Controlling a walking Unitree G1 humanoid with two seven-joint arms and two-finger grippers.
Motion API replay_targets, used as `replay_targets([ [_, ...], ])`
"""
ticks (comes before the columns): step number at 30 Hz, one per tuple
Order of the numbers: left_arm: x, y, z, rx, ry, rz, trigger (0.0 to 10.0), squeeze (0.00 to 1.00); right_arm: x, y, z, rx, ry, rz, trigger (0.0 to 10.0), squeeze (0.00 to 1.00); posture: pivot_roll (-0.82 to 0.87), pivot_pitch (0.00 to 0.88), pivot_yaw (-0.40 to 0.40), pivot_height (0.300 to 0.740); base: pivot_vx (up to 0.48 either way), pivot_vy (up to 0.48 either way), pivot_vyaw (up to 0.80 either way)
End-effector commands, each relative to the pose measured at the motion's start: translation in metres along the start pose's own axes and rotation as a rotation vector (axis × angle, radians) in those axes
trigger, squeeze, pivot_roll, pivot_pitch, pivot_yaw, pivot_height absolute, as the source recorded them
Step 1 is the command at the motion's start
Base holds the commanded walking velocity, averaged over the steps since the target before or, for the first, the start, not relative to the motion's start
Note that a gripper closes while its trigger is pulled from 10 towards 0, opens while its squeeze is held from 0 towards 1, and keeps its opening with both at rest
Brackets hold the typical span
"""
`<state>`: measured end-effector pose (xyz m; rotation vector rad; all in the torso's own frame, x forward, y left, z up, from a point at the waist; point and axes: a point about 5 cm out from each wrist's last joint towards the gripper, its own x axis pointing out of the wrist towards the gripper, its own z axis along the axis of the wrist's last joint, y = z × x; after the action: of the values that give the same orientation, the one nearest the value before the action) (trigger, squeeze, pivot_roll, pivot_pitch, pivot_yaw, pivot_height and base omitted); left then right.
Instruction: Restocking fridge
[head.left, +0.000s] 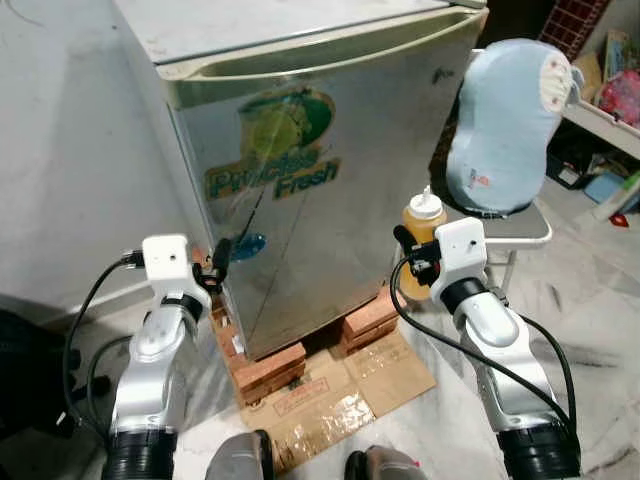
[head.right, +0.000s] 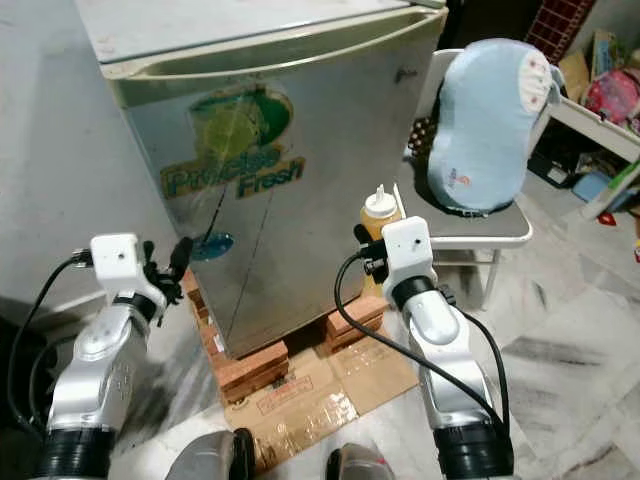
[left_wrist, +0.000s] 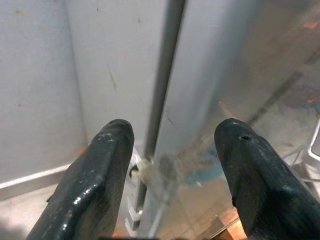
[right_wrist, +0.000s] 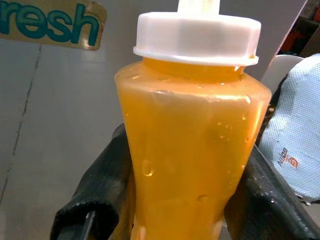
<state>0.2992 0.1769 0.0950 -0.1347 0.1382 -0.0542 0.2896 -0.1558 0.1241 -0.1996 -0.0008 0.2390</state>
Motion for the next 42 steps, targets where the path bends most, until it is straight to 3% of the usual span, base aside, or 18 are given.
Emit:
replay_targets([
  [1, 0.006, -0.006, -0.001, -0.008, 0.017, -0.072, 10.0, 0.00, 0.002, -0.003, 0.004, -0.008, -0.016, -0.017, 10.0, 0.00, -0.01, 0.082, -0.036, 0.740, 0.000, 0.000, 0.00],
  [3, 0.012, -0.016, 0.001, 0.002, 0.033, -0.170, 10.0, 0.00, 0.003, -0.004, 0.005, -0.015, -0.018, -0.023, 10.0, 0.00, -0.02, 0.080, -0.035, 0.740, 0.000, 0.000, 0.00],
  [10, 0.018, -0.030, -0.004, 0.015, 0.062, -0.281, 10.0, 0.00, 0.003, -0.005, 0.005, -0.018, -0.019, -0.037, 10.0, 0.00, -0.02, 0.076, -0.030, 0.740, 0.000, 0.000, 0.00],
  [12, 0.012, -0.046, -0.010, 0.007, 0.086, -0.405, 10.0, 0.00, 0.002, -0.005, 0.005, -0.020, -0.018, -0.042, 10.0, 0.00, -0.03, 0.077, -0.026, 0.740, 0.000, 0.000, 0.00],
  [13, 0.012, -0.046, -0.010, 0.007, 0.086, -0.405, 10.0, 0.00, 0.002, -0.005, 0.005, -0.020, -0.018, -0.042, 10.0, 0.00, -0.03, 0.077, -0.026, 0.740, 0.000, 0.000, 0.00],
  [15, 0.002, -0.058, -0.017, 0.009, 0.125, -0.517, 10.0, 0.00, 0.000, -0.006, 0.003, -0.021, -0.014, -0.048, 10.0, 0.00, -0.03, 0.079, -0.026, 0.740, 0.000, 0.000, 0.00],
  [20, -0.011, -0.066, -0.022, 0.026, 0.162, -0.627, 10.0, 0.00, 0.000, -0.007, 0.002, -0.022, -0.010, -0.051, 10.0, 0.00, -0.03, 0.079, -0.026, 0.740, 0.000, 0.000, 0.00],
  [25, -0.015, -0.066, -0.022, 0.069, 0.160, -0.655, 10.0, 0.00, 0.001, -0.011, 0.002, -0.037, -0.003, -0.085, 10.0, 0.00, -0.02, 0.080, -0.025, 0.740, 0.000, 0.000, 0.00],
  [27, -0.017, -0.066, -0.018, 0.069, 0.152, -0.645, 10.0, 0.00, 0.000, -0.025, -0.005, -0.058, 0.054, -0.198, 10.0, 0.00, -0.02, 0.077, -0.024, 0.740, 0.000, 0.000, -0.56],
  [30, -0.018, -0.069, -0.012, 0.039, 0.118, -0.653, 10.0, 0.00, -0.002, -0.032, -0.009, -0.087, 0.073, -0.250, 10.0, 0.00, -0.02, 0.076, -0.022, 0.740, 0.000, 0.000, -0.66],
  [32, -0.018, -0.071, -0.013, 0.075, 0.127, -0.652, 10.0, 0.00, -0.005, -0.037, -0.014, -0.096, 0.105, -0.298, 10.0, 0.00, -0.02, 0.075, -0.020, 0.740, 0.000, 0.000, -0.65],
  [42, -0.015, -0.086, -0.008, 0.075, 0.095, -0.677, 10.0, 0.00, -0.006, -0.040, -0.016, -0.098, 0.120, -0.363, 10.0, 0.00, -0.02, 0.071, -0.010, 0.740, 0.000, -0.063, -0.62],
])
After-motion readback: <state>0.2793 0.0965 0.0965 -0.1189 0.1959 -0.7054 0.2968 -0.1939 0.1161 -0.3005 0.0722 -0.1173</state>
